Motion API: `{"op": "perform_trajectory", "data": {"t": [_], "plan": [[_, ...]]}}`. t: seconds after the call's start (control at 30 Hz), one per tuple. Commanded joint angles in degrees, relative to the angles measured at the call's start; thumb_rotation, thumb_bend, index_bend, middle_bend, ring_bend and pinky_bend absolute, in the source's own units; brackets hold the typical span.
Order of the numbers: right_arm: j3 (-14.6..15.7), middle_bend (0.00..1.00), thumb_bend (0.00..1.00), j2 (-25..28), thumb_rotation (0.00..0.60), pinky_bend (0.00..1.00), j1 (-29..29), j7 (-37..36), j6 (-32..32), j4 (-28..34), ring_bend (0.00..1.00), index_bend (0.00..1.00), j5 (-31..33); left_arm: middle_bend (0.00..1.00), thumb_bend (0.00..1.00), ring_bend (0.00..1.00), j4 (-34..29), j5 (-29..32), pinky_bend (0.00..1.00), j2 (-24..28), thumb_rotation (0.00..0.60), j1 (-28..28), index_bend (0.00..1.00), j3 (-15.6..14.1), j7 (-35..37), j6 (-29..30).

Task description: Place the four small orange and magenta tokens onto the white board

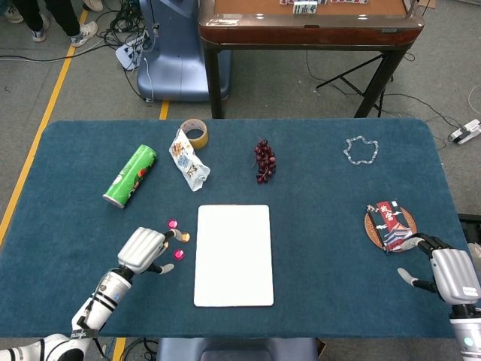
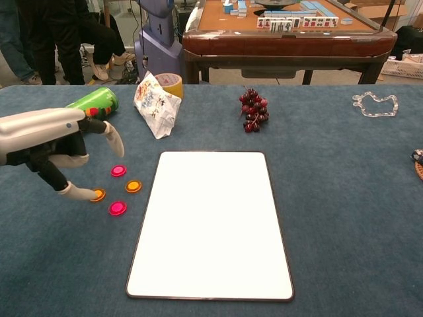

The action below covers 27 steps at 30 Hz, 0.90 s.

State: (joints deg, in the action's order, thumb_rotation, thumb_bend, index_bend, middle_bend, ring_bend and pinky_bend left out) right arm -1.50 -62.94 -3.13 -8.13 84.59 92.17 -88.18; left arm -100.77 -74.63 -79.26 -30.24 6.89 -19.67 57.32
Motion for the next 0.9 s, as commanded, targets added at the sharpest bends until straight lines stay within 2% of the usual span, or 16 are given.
{"op": "perform_trajectory", "data": {"t": [0.03, 0.5, 0.9], "plan": [[0.01, 0.37, 0.13, 0.18, 0.6, 0.52, 0.04, 0.05, 0.11, 0.18, 0.36, 0.43, -0.08, 1.0, 0.08, 1.0, 1.0, 0.82, 1.0, -0.87, 0.6, -0.77, 0.43, -0.15, -0.44, -0.69], [0.35, 0.37, 0.13, -0.05, 0.6, 0.52, -0.2, 0.47, -0.66, 0.55, 0.36, 0.43, -0.36, 1.0, 0.08, 1.0, 5.1, 8.91, 1.0, -2.99, 0.6, -3.95, 0.44, -0.95, -4.89, -4.08], [0.59, 0.37, 0.13, -0.44, 0.6, 0.52, -0.44, 1.23, -1.08, 0.84, 0.36, 0.43, -0.66, 1.0, 0.15, 1.0, 8.96, 13.09, 1.0, -5.66, 0.6, -5.47, 0.45, -1.55, -5.89, -4.43]]}}
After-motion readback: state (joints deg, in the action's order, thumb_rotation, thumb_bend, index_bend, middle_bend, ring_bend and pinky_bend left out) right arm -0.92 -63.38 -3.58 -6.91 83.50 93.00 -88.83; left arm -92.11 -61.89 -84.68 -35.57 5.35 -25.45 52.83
